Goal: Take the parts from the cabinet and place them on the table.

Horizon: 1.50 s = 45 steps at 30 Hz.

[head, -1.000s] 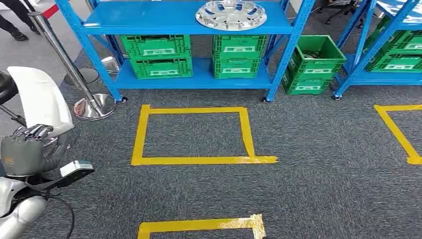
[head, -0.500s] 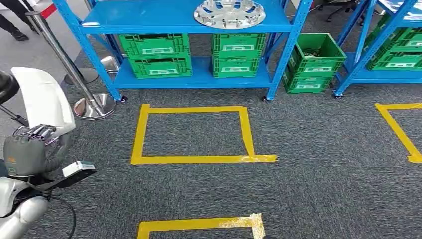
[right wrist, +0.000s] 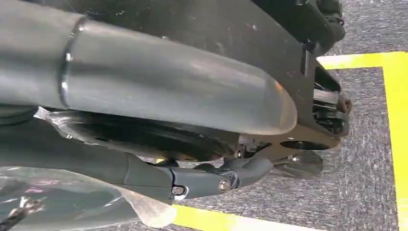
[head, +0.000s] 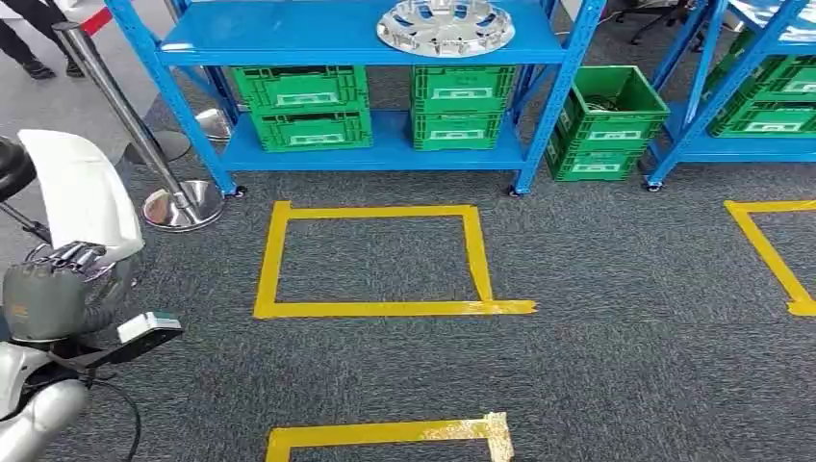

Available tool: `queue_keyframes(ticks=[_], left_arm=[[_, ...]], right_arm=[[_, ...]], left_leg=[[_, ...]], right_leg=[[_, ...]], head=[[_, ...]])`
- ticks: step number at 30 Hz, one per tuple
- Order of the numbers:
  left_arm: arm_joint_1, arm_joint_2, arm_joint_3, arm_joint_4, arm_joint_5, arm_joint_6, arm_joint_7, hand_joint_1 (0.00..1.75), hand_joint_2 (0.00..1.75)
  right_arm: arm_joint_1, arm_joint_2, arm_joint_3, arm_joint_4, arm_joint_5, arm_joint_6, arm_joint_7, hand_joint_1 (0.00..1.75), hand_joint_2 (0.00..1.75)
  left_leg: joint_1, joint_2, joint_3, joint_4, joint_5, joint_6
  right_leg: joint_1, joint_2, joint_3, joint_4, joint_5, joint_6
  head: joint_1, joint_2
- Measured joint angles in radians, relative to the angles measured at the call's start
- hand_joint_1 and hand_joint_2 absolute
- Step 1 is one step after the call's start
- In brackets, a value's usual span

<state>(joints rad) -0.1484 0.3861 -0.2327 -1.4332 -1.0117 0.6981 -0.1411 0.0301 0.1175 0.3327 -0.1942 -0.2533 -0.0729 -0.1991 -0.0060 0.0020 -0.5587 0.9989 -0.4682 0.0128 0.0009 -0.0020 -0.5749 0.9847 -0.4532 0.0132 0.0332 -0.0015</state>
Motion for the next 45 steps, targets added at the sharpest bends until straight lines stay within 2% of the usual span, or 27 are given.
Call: queue_keyframes(ticks=[2, 3, 6, 7, 8, 10, 11, 12, 13, 16, 17, 19, 22, 23, 25, 26, 27, 28, 31, 32, 34, 36, 38, 41, 42, 43, 45], left_arm=[[0.0, 0.0, 0.0, 0.0, 0.0, 0.0, 0.0, 1.75, 1.75], [-0.003, 0.0, 0.0, 0.0, 0.0, 0.0, 0.0, 1.75, 1.75], [0.0, -0.002, -0.001, 0.0, 0.003, 0.001, 0.002, 1.75, 1.75], [0.0, -0.003, -0.002, 0.0, 0.003, 0.001, 0.002, 1.75, 1.75], [0.001, -0.003, -0.002, 0.001, 0.003, 0.0, 0.002, 1.75, 1.75], [0.001, -0.003, -0.002, 0.001, 0.003, 0.0, 0.002, 1.75, 1.75], [0.0, -0.004, -0.002, 0.001, 0.003, 0.001, 0.002, 1.75, 1.75], [0.0, -0.005, -0.002, 0.0, 0.003, 0.001, 0.002, 1.75, 1.75], [-0.006, -0.005, -0.002, 0.001, 0.003, 0.001, 0.003, 1.75, 1.75], [0.001, -0.003, -0.002, 0.001, 0.003, 0.002, 0.003, 1.75, 1.75], [0.003, -0.001, -0.002, 0.001, 0.003, 0.002, 0.003, 1.75, 1.75], [-0.005, -0.001, -0.002, 0.001, 0.003, 0.002, 0.003, 1.75, 1.75], [0.001, -0.006, -0.002, 0.001, 0.002, 0.001, 0.003, 1.75, 1.75], [0.003, -0.006, -0.002, 0.002, 0.002, 0.002, 0.003, 1.75, 1.75], [0.002, -0.006, -0.002, 0.001, 0.002, 0.002, 0.003, 1.75, 1.75], [0.001, -0.006, -0.001, 0.001, 0.003, 0.002, 0.003, 1.75, 1.75], [-0.002, -0.006, -0.001, 0.001, 0.003, 0.002, 0.003, 1.75, 1.75], [-0.007, -0.007, -0.001, 0.001, 0.003, 0.002, 0.003, 1.75, 1.75], [-0.004, -0.007, 0.0, 0.001, 0.003, 0.002, 0.002, 1.75, 1.75], [-0.001, -0.007, 0.001, 0.0, 0.003, 0.002, 0.002, 1.75, 1.75], [0.003, -0.008, 0.003, -0.005, 0.006, 0.003, 0.0, 1.75, 1.75], [0.012, -0.013, 0.003, -0.007, 0.007, 0.002, -0.003, 1.75, 1.75], [0.022, -0.014, 0.005, -0.007, 0.009, 0.002, -0.005, 1.75, 1.75], [0.025, -0.017, 0.011, -0.008, 0.01, 0.002, -0.005, 1.75, 1.75], [0.026, -0.018, 0.012, -0.01, 0.01, 0.002, -0.005, 1.75, 1.75], [0.025, -0.018, 0.015, -0.01, 0.012, 0.002, -0.007, 1.75, 1.75], [0.025, -0.021, 0.021, -0.01, 0.018, 0.002, -0.013, 1.75, 1.75]], right_arm=[[0.001, -0.001, 0.002, 0.0, 0.0, -0.002, 0.0, 0.0, 0.0], [0.002, -0.002, 0.002, -0.002, 0.0, -0.002, 0.0, 0.0, 0.0], [0.001, -0.003, 0.003, -0.005, -0.001, -0.003, 0.0, 0.0, 0.0], [0.001, -0.003, 0.003, -0.006, -0.001, -0.005, 0.0, 0.0, 0.0], [0.001, -0.004, 0.004, -0.007, -0.002, -0.006, 0.0, 0.0, 0.0], [0.002, -0.005, 0.01, -0.009, -0.002, -0.009, 0.002, 0.0, 0.0], [0.006, -0.005, 0.012, -0.009, -0.002, -0.012, 0.004, 0.0, 0.0], [0.008, -0.005, 0.014, -0.009, -0.002, -0.012, 0.003, 0.0, 0.0], [0.007, -0.005, 0.018, -0.01, -0.003, -0.012, 0.002, 0.0, 0.0], [0.007, -0.005, 0.021, -0.011, -0.003, -0.012, 0.003, 0.0, 0.0], [0.007, -0.005, 0.023, -0.011, -0.003, -0.012, 0.003, 0.0, 0.0], [0.009, -0.005, 0.026, -0.013, -0.003, -0.012, 0.003, 0.0, 0.0], [0.014, -0.006, 0.027, -0.013, -0.003, -0.013, 0.003, 0.0, 0.0], [0.014, -0.006, 0.027, -0.013, -0.004, -0.013, 0.003, 0.0, 0.0], [0.014, -0.006, 0.027, -0.013, -0.004, -0.015, 0.003, 0.0, 0.0], [0.014, -0.006, 0.027, -0.014, -0.004, -0.016, 0.003, 0.0, 0.0], [0.015, -0.006, 0.027, -0.014, -0.004, -0.016, 0.003, 0.0, 0.0], [0.015, -0.006, 0.027, -0.014, -0.004, -0.018, 0.003, 0.0, 0.0], [0.016, -0.006, 0.027, -0.014, -0.004, -0.022, 0.003, 0.0, 0.0], [0.017, -0.006, 0.027, -0.014, -0.004, -0.024, 0.003, 0.0, 0.0], [0.017, -0.006, 0.029, -0.015, -0.004, -0.026, 0.0, 0.0, 0.0], [0.016, -0.006, 0.034, -0.015, -0.004, -0.026, 0.0, 0.0, 0.0], [0.018, -0.006, 0.036, -0.015, -0.004, -0.026, 0.0, 0.0, 0.0], [0.019, -0.006, 0.038, -0.016, -0.004, -0.027, 0.002, 0.0, 0.0], [0.019, -0.006, 0.039, -0.016, -0.004, -0.027, 0.002, 0.0, 0.0], [0.019, -0.006, 0.042, -0.016, -0.005, -0.027, 0.003, 0.0, 0.0], [0.018, -0.006, 0.044, -0.017, -0.006, -0.031, 0.007, 0.0, 0.0]], left_leg=[[0.011, -0.002, 0.005, -0.02, 0.015, 0.012], [0.012, -0.005, 0.002, -0.021, 0.019, 0.017], [0.012, -0.018, -0.009, -0.019, 0.024, 0.018], [0.013, -0.024, -0.011, -0.018, 0.025, 0.016], [0.014, -0.033, -0.012, -0.017, 0.026, 0.014], [0.018, -0.053, -0.012, -0.012, 0.026, 0.008], [0.019, -0.064, -0.013, -0.007, 0.023, 0.002], [0.016, -0.073, -0.02, -0.003, 0.023, -0.008], [0.017, -0.084, -0.031, 0.008, 0.026, -0.014], [0.024, -0.121, -0.042, 0.002, 0.041, -0.036], [0.025, -0.109, -0.047, 0.008, 0.032, -0.039], [0.019, -0.03, -0.089, 0.11, -0.035, -0.047], [0.022, -0.012, -0.171, 0.317, -0.119, -0.051], [0.022, -0.011, -0.164, 0.312, -0.107, -0.05], [0.02, -0.003, -0.091, 0.179, -0.031, -0.042], [0.017, 0.02, -0.04, 0.087, 0.007, -0.036], [0.006, 0.085, -0.008, 0.025, 0.001, -0.027], [-0.004, 0.099, -0.006, 0.007, 0.001, -0.02], [-0.005, 0.062, -0.018, 0.013, 0.002, -0.01], [0.005, 0.049, -0.014, 0.003, 0.009, 0.0], [0.009, 0.028, -0.018, 0.002, 0.013, 0.01], [0.008, 0.004, -0.022, 0.003, 0.015, 0.013], [0.007, -0.023, -0.022, 0.003, 0.015, 0.013], [0.008, -0.073, -0.021, 0.01, 0.013, 0.01], [0.01, -0.083, -0.023, 0.015, 0.011, 0.006], [0.005, -0.095, -0.031, 0.022, 0.011, 0.0], [0.014, -0.115, -0.045, 0.025, 0.018, -0.013]], right_leg=[[0.001, 0.002, -0.012, 0.012, -0.018, 0.009], [0.001, 0.002, -0.029, 0.052, -0.056, 0.011], [-0.003, 0.003, -0.125, 0.29, -0.171, 0.016], [-0.003, 0.002, -0.134, 0.32, -0.175, 0.018], [-0.004, 0.003, -0.116, 0.298, -0.155, 0.019], [-0.01, 0.011, -0.025, 0.139, -0.075, 0.018], [-0.017, 0.042, 0.024, 0.05, -0.042, 0.02], [-0.023, 0.102, 0.041, 0.022, -0.069, 0.022], [-0.024, 0.102, 0.049, 0.013, -0.065, 0.017], [-0.018, 0.066, 0.044, 0.02, -0.06, 0.003], [-0.025, 0.05, 0.045, 0.015, -0.055, -0.004], [-0.019, 0.021, 0.044, 0.015, -0.056, -0.015], [-0.012, -0.023, 0.042, 0.016, -0.058, -0.019], [-0.01, -0.036, 0.042, 0.016, -0.059, -0.02], [-0.006, -0.061, 0.045, 0.016, -0.061, -0.021], [-0.005, -0.073, 0.048, 0.016, -0.063, -0.021], [-0.001, -0.082, 0.049, 0.016, -0.065, -0.02], [0.008, -0.092, 0.046, 0.021, -0.068, -0.015], [0.009, -0.129, 0.052, 0.015, -0.069, -0.007], [0.008, -0.123, 0.049, 0.018, -0.078, 0.002], [0.001, -0.022, 0.01, 0.101, -0.135, 0.009], [-0.001, -0.002, -0.067, 0.264, -0.206, 0.013], [-0.001, -0.001, -0.107, 0.338, -0.213, 0.014], [-0.004, 0.017, -0.019, 0.134, -0.075, 0.008], [-0.008, 0.053, 0.008, 0.065, -0.051, 0.005], [-0.014, 0.095, 0.017, 0.048, -0.065, 0.005], [-0.009, 0.078, 0.028, 0.038, -0.071, 0.0]], head=[[0.0, 0.0], [0.004, 0.0], [0.005, 0.0], [0.005, 0.0], [0.005, 0.0], [0.005, 0.0], [0.005, 0.0], [0.005, 0.0], [0.001, 0.0], [0.005, 0.0], [0.004, 0.0], [-0.007, 0.0], [-0.007, 0.0], [-0.007, 0.0], [-0.007, 0.0], [-0.007, 0.0], [-0.006, 0.0], [-0.007, 0.0], [-0.005, 0.0], [-0.006, 0.0], [-0.003, 0.0], [-0.003, 0.0], [-0.003, 0.0], [-0.003, 0.0], [-0.003, 0.0], [-0.004, 0.0], [-0.005, 0.0]])
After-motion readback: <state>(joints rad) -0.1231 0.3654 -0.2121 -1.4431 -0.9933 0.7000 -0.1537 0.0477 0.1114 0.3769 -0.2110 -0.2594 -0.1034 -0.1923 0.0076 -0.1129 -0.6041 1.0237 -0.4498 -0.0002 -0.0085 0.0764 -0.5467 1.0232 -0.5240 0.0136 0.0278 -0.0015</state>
